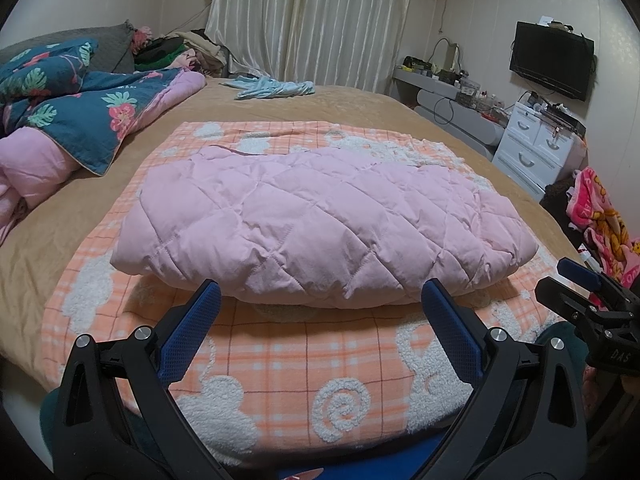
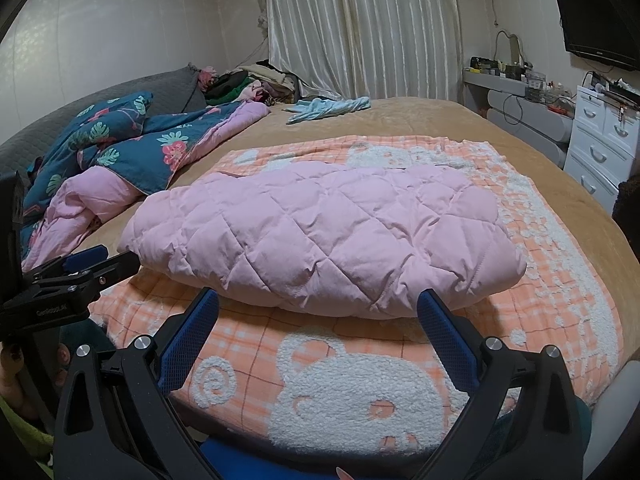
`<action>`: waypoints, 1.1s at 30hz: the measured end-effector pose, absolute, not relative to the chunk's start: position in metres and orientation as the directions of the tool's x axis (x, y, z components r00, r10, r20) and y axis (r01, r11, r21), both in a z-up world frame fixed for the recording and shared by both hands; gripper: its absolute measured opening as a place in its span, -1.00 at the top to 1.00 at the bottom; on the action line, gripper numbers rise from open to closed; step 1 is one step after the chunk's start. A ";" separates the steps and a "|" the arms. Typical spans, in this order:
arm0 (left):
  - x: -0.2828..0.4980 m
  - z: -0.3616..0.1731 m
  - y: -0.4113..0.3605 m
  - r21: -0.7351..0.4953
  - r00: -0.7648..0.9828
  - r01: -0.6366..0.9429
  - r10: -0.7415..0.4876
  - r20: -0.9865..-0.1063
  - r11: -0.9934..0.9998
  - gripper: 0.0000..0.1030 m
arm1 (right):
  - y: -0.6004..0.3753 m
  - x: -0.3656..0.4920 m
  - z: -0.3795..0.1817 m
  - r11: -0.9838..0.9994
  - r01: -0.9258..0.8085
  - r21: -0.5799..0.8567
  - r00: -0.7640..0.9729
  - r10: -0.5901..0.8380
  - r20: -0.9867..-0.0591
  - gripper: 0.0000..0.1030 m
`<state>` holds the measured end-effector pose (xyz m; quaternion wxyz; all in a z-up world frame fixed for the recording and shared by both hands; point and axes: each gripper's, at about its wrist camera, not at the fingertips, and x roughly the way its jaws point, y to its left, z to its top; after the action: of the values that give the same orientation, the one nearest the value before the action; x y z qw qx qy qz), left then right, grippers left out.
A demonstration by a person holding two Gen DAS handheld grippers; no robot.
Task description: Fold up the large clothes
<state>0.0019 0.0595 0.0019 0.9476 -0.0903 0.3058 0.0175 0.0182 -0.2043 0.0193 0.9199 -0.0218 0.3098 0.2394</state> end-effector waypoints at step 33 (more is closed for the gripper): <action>0.047 -0.007 0.196 -0.223 0.753 -0.360 0.142 -0.642 0.906 -0.82 | -0.378 0.056 0.017 0.987 0.063 0.150 0.844 0.027 -0.535 -0.91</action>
<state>0.0470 0.1964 -0.0074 0.9210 -0.1687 0.3238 0.1362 0.0563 -0.3783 0.0174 0.9569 0.0813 0.2787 -0.0095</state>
